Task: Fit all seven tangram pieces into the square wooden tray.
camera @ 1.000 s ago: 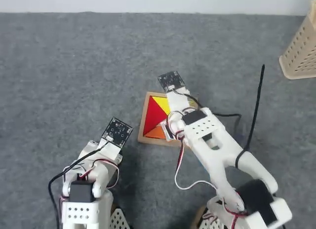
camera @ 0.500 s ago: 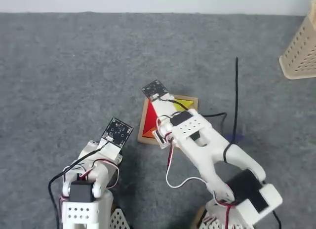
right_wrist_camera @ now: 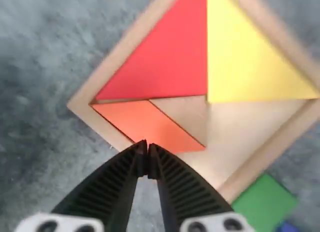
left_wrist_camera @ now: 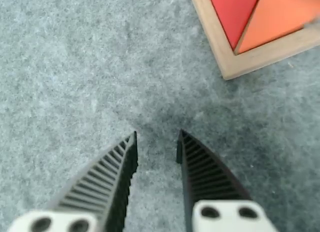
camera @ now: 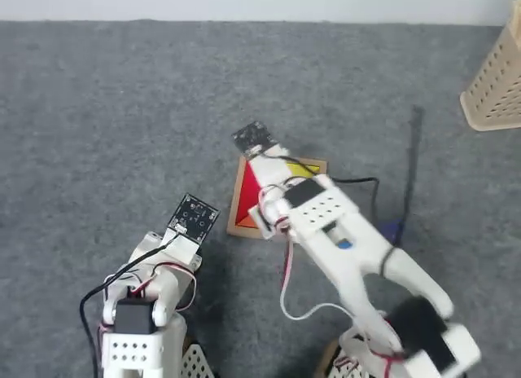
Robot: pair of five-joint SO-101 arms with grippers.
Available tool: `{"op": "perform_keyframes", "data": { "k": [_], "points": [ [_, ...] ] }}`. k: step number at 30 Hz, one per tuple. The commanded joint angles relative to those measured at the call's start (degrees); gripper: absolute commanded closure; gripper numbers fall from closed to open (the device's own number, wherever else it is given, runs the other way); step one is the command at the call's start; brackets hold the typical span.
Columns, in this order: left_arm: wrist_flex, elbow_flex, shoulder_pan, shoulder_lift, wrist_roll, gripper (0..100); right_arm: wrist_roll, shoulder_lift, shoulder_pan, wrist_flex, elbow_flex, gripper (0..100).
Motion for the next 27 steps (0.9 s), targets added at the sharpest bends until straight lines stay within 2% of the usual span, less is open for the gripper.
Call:
{"op": "perform_keyframes", "data": {
  "k": [1,5,8,11,15,18,23,27],
  "points": [
    [0.0,-0.7,-0.3,-1.2,0.4,88,1.0,-8.8,5.0,4.9,-1.3,98.9],
    [0.0,-0.7,-0.3,-1.2,0.4,88,1.7,-13.1,10.7,11.5,-1.3,98.9],
    [0.0,-0.7,-0.3,-1.2,0.4,88,10.2,-14.1,16.0,18.1,-0.6,98.9],
    [0.0,-0.7,-0.3,-1.2,0.4,88,19.5,-13.8,21.5,20.4,2.2,98.8],
    [0.0,-0.7,-0.3,-1.2,0.4,88,23.5,-13.8,26.8,19.8,6.4,98.7],
    [0.0,-0.7,-0.3,-1.2,0.4,88,23.4,-13.8,26.2,19.8,7.4,93.7],
    [0.0,-0.7,-0.3,-1.2,0.4,88,24.1,-13.8,19.7,19.2,7.4,82.9],
    [0.0,-0.7,-0.3,-1.2,0.4,88,29.8,-13.6,16.7,18.4,6.4,78.3]
  ]
}}
